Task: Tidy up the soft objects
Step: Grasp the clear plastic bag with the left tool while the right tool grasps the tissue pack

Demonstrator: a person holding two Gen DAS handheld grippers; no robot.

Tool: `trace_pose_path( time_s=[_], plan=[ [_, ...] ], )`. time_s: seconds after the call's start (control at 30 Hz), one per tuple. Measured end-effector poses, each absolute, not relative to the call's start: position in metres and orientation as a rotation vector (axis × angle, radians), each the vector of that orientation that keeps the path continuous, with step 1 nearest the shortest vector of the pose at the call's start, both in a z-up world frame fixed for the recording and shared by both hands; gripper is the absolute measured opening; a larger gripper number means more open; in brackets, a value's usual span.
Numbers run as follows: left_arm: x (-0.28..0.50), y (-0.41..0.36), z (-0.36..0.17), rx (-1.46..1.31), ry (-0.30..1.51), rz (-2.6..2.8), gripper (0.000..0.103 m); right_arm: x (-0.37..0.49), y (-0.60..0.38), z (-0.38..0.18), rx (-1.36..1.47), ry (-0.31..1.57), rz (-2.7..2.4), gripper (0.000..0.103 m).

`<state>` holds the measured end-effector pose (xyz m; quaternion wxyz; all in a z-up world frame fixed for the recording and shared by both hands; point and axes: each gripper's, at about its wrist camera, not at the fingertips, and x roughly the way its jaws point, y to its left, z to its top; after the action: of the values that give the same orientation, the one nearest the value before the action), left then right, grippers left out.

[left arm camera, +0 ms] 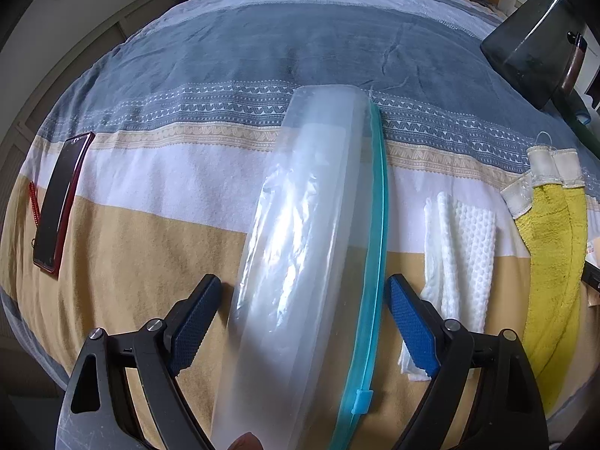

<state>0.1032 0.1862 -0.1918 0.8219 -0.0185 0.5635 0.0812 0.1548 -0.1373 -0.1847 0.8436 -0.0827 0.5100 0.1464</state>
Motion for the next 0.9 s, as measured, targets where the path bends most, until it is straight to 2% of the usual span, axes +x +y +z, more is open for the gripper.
trace_pose_path(
  time_s=[0.13,0.43,0.47,0.63,0.9],
  plan=[
    [0.103,0.186,-0.193,-0.039,1.200,0.170,0.084,0.155,-0.138,-0.184,-0.180,1.076,0.304,0.034],
    [0.105,0.185,-0.193,-0.029,1.207,0.151,0.074,0.153,-0.135,-0.182,-0.189,1.074,0.293,0.027],
    [0.104,0.184,-0.192,-0.027,1.206,0.146,0.065,0.153,-0.135,-0.182,-0.189,1.074,0.293,0.026],
    [0.105,0.177,-0.190,-0.010,1.205,0.122,0.045,0.153,-0.136,-0.183,-0.196,1.071,0.296,0.024],
    [0.104,0.171,-0.188,0.012,1.191,0.095,0.018,0.150,-0.134,-0.183,-0.227,1.059,0.298,0.023]
  ],
)
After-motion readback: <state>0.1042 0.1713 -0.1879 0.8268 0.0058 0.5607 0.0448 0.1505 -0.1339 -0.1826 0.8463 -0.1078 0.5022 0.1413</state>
